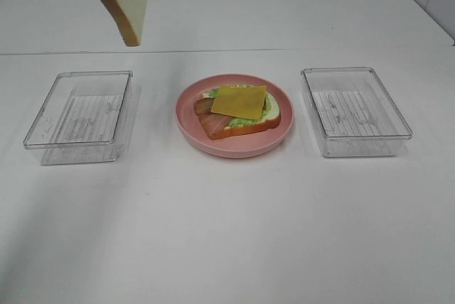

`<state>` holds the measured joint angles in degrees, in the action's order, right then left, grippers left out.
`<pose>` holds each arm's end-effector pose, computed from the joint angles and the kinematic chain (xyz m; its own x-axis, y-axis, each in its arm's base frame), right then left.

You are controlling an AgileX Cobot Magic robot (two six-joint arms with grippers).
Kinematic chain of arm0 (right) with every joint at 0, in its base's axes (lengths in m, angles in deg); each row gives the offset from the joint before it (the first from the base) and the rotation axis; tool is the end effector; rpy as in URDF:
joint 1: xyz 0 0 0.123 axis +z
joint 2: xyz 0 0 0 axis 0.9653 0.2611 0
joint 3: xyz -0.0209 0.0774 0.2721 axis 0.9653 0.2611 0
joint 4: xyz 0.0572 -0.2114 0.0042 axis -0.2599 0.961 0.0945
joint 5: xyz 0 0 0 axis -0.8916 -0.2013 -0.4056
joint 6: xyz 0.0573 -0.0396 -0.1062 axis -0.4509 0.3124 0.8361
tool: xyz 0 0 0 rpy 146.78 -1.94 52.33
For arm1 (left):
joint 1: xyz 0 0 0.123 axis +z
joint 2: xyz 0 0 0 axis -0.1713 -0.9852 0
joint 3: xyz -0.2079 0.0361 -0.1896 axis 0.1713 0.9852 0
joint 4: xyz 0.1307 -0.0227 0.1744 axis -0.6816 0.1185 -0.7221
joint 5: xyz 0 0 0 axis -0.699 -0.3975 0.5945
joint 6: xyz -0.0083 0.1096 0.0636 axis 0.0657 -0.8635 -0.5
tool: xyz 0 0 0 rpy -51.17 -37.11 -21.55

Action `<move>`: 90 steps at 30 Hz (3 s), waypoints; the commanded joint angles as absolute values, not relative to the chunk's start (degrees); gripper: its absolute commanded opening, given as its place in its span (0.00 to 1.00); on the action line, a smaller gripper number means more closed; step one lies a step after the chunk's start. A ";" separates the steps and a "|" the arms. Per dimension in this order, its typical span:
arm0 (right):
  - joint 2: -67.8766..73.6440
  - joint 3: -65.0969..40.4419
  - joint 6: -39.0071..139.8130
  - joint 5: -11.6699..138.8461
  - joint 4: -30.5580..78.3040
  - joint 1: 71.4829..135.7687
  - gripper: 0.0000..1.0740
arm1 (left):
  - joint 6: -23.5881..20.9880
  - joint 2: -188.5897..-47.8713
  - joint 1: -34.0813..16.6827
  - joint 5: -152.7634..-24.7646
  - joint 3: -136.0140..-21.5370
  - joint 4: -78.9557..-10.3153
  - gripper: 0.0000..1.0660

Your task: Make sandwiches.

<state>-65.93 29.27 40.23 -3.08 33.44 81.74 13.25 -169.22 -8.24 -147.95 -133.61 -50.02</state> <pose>0.0010 -0.0184 0.2287 -0.5225 -0.0392 -0.8518 0.0172 0.9983 -0.0564 0.4169 -0.1565 0.3051 -0.8859 0.0398 -0.4622 0.1724 0.9532 -0.2482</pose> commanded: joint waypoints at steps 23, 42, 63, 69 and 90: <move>-67.93 29.38 40.75 -2.90 33.33 81.45 0.92 | -0.73 -186.81 -11.51 -138.84 -133.95 -13.64 0.00; -67.93 29.38 40.75 -2.90 33.33 81.45 0.92 | -1.13 -193.69 -11.51 -133.91 -133.95 -10.43 0.00; -67.93 29.38 40.75 -2.90 33.33 81.45 0.92 | 2.48 -195.87 -11.51 -137.06 -138.71 -19.54 0.97; -67.93 29.38 40.75 -2.90 33.33 81.45 0.92 | 9.41 -195.87 -11.79 -144.05 -144.89 -30.25 0.95; -67.93 29.38 40.75 -2.90 33.33 81.45 0.92 | 9.76 -179.59 -12.31 -153.11 -137.10 -48.65 0.95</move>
<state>-65.93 29.27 40.23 -3.08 33.44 81.74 10.45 -184.29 -12.19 -146.98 -143.00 -45.15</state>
